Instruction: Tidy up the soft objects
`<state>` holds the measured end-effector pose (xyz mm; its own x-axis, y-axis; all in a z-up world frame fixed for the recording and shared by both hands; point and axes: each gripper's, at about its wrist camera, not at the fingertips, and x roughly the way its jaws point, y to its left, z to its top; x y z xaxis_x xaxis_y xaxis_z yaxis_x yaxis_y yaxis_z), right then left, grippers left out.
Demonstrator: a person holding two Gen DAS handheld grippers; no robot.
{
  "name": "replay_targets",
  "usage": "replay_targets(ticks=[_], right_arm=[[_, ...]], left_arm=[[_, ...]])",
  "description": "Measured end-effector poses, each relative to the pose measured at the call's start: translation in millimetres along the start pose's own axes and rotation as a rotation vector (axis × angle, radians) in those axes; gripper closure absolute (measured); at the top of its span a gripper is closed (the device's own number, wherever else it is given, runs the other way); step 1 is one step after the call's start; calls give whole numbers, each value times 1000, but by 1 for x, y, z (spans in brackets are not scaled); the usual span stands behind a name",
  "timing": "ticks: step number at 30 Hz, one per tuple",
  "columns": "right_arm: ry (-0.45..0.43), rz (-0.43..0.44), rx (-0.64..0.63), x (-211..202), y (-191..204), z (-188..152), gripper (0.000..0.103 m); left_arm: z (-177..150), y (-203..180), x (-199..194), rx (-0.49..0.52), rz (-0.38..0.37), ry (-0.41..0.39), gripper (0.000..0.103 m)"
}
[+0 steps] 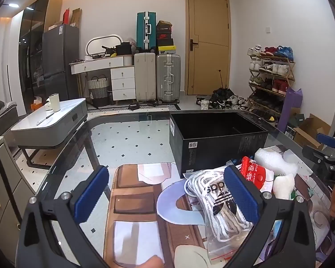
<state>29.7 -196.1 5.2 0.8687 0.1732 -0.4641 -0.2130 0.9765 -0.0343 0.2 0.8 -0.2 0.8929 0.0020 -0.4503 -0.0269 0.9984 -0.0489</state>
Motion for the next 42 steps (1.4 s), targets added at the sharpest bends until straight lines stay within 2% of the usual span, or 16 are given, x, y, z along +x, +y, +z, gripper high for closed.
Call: replay_targets(ticks=[4, 15, 42], right_arm=[[6, -2, -3, 1, 0, 0, 1], [8, -8, 5, -3, -1, -1, 1], [8, -2, 15, 1, -6, -1, 1]], left_arm=[[2, -4, 1, 28, 21, 8, 0], [0, -11, -6, 57, 5, -10, 0], [1, -2, -3, 20, 11, -11, 0]])
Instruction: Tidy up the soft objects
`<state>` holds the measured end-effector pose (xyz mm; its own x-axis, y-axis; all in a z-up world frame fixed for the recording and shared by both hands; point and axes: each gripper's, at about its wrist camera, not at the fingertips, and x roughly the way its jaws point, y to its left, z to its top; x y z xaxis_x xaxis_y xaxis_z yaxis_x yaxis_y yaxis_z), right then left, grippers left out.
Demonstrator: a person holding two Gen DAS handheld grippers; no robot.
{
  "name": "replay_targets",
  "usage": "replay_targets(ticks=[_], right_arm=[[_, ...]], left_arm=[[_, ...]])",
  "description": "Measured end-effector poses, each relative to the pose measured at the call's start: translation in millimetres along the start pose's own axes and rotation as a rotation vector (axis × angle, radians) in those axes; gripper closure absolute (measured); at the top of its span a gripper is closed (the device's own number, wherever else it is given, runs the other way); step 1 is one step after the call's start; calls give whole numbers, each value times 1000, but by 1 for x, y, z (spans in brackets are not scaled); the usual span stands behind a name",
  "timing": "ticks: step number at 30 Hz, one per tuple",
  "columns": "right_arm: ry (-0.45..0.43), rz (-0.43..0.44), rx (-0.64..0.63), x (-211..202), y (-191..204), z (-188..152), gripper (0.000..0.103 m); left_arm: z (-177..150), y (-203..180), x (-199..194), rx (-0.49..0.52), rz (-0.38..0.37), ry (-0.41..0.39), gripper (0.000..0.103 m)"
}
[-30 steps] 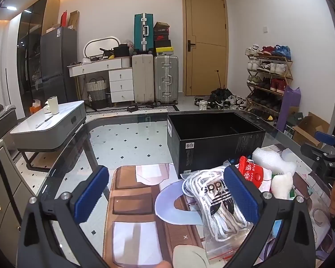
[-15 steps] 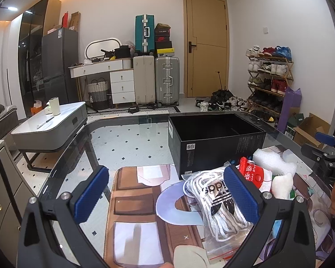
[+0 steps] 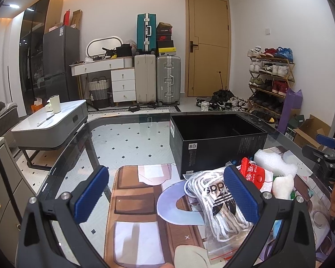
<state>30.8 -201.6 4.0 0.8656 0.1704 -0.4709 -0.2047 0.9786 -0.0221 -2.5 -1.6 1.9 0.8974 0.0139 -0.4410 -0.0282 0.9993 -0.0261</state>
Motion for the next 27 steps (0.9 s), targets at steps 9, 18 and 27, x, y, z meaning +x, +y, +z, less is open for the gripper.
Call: replay_targets(ticks=[9, 18, 27], right_arm=[[3, 1, -2, 1, -1, -1, 1], [4, 1, -1, 1, -1, -1, 1], [6, 1, -1, 2, -1, -1, 1]], left_arm=[[0, 0, 0, 0, 0, -1, 0], [1, 1, 2, 0, -1, 1, 0], [0, 1, 1, 2, -1, 1, 0]])
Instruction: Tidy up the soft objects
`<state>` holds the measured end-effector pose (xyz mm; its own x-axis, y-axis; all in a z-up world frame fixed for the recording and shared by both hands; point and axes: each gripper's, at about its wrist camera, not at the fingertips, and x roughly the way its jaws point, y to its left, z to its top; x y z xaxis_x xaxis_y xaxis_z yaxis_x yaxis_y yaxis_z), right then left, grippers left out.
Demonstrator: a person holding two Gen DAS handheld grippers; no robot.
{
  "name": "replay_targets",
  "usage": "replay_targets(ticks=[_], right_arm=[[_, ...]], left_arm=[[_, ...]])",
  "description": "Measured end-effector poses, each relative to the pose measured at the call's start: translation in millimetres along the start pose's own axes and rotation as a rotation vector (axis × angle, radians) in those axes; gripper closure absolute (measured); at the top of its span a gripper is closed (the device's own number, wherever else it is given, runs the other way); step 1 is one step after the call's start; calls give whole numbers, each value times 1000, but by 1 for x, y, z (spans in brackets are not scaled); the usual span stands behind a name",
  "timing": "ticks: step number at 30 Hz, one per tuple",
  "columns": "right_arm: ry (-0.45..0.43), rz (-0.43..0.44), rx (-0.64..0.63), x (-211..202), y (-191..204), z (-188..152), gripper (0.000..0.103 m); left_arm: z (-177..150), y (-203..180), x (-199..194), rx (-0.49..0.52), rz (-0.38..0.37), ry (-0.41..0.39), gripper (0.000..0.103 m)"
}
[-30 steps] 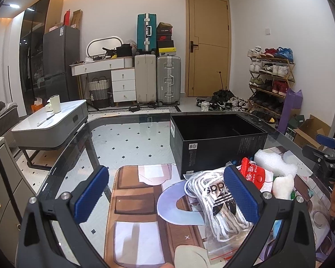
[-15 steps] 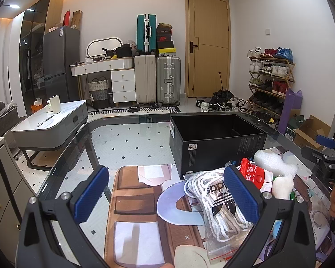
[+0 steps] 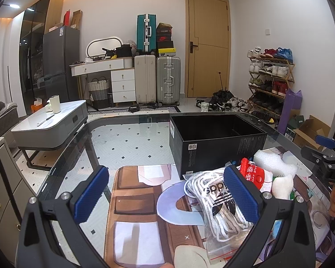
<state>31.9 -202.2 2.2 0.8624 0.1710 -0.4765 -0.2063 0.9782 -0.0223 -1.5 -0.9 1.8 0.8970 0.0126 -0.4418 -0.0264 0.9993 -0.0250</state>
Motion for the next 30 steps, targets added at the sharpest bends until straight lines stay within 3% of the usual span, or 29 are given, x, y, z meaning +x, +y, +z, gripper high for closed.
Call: replay_targets(ticks=[30], right_arm=[[5, 0, -1, 2, 0, -1, 1]], left_arm=[[1, -2, -3, 7, 0, -17, 0]])
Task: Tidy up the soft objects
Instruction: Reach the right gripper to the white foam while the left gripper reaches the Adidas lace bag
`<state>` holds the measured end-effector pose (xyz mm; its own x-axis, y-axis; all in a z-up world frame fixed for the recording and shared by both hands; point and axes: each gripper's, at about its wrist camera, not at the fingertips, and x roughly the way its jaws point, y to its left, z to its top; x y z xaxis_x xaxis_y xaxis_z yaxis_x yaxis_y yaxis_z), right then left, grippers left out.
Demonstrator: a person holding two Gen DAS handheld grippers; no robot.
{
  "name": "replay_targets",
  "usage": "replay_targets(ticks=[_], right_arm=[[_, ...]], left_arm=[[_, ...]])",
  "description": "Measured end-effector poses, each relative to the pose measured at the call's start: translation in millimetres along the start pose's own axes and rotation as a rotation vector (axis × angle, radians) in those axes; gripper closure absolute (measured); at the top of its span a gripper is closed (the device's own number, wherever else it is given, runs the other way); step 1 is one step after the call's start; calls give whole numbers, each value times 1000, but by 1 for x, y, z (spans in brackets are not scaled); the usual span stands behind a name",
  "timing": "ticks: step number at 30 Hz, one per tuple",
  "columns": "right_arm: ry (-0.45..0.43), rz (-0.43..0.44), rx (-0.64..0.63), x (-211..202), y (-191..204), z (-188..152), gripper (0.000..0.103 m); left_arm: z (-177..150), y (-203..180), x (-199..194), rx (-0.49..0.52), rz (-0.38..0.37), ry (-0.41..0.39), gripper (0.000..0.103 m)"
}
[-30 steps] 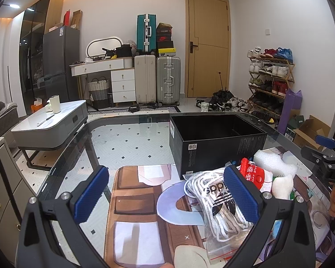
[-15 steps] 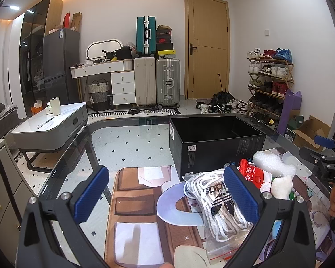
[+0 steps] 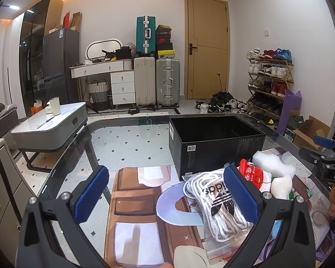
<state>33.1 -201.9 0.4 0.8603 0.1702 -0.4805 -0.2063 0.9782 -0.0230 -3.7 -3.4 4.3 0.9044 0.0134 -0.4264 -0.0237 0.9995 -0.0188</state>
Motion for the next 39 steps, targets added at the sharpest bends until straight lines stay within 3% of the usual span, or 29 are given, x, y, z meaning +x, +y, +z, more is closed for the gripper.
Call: replay_targets(ticks=[10, 18, 39], right_arm=[[23, 13, -29, 4, 6, -4, 1], [74, 34, -54, 9, 16, -4, 1], [235, 146, -12, 35, 13, 15, 1]], left_arm=[[-1, 6, 3, -41, -61, 31, 0], [-3, 7, 2, -36, -68, 67, 0], [1, -27, 8, -20, -138, 219, 0]])
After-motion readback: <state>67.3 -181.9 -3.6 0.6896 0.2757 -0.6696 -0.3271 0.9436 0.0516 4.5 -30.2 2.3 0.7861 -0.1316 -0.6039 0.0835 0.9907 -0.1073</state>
